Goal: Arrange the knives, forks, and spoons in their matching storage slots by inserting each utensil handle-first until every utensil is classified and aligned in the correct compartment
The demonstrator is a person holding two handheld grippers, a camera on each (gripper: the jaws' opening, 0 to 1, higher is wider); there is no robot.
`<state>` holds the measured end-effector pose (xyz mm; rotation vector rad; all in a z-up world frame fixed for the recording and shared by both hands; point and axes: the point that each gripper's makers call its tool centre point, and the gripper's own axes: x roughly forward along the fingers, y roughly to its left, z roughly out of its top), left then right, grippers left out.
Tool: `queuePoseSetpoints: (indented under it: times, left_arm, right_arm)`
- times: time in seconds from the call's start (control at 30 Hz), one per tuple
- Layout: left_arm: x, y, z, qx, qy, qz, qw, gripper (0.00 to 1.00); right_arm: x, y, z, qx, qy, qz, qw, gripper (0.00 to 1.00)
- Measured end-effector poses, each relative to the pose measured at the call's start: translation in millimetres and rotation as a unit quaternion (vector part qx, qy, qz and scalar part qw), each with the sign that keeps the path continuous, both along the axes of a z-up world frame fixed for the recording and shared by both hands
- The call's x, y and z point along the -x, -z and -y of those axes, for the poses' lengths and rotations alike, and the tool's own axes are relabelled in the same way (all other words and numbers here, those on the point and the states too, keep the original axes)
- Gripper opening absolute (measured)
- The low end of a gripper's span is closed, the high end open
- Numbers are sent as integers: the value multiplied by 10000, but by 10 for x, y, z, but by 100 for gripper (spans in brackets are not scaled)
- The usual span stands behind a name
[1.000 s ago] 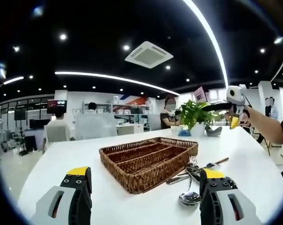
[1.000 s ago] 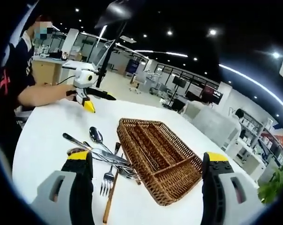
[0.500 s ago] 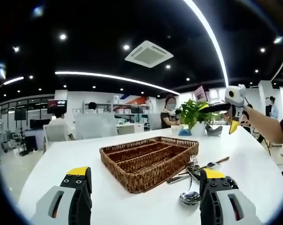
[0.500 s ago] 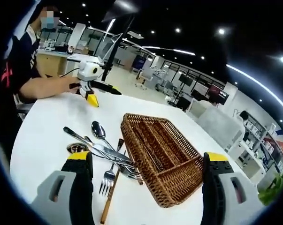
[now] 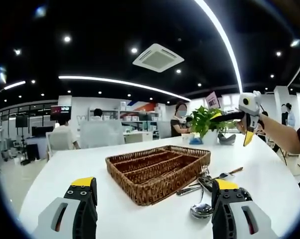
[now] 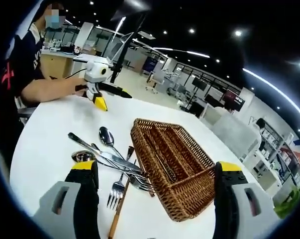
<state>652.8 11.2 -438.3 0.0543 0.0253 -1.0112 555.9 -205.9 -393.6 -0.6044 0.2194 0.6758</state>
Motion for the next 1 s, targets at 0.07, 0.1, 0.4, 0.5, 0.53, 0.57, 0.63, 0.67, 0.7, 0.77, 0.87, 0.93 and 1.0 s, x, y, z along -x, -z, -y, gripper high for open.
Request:
queuePoseSetpoints:
  times: [0.07,0.1,0.4,0.5,0.53,0.57,0.63,0.67,0.7,0.77,0.87,0.93,1.0]
  left_arm:
    - [1,-2,2,-4,-1,5,10000,100]
    - [2,-2,3,-4,-3,4,10000,100]
    - [2,-4,2,6,-14,-2,10000,100]
    - [4,-2,6,2,-11,-2,10000,100]
    - [4,-1,7,-2,-11,-3,10000,100]
    - [4,-1,7,-4,-11,-3,10000,100]
    - [5,-1,13,-1,-9,-7,10000,100]
    - [7,0,15,-4,-8,-7,10000,100]
    - [6,2,16,-9,-12,-6,10000,100]
    - [9,6,18,-9,-6,-13,10000,100]
    - [10,14,21,-22,-5,-17,10000,100]
    - [11,16,22,-26,-5,-17,10000,100]
    - [8,15,20,-18,-10,-22,10000,100]
  right_arm:
    - [5,2,1,8,4,0,10000,100]
    - [7,3,-1,9,4,3,10000,100]
    - [21,14,12,-4,10,1,10000,100]
    - [34,5,22,11,14,13,10000,100]
    - [38,2,26,14,16,14,10000,100]
    - [42,0,27,15,15,15,10000,100]
    - [49,-8,37,19,20,20,10000,100]
    - [53,-14,43,19,22,26,10000,100]
    - [53,-17,48,17,25,30,10000,100]
    - [53,-22,56,17,31,32,10000,100]
    - [57,-29,63,27,31,34,10000,100]
    - [57,-41,67,21,31,46,10000,100]
    - [55,-49,71,15,36,54,10000,100]
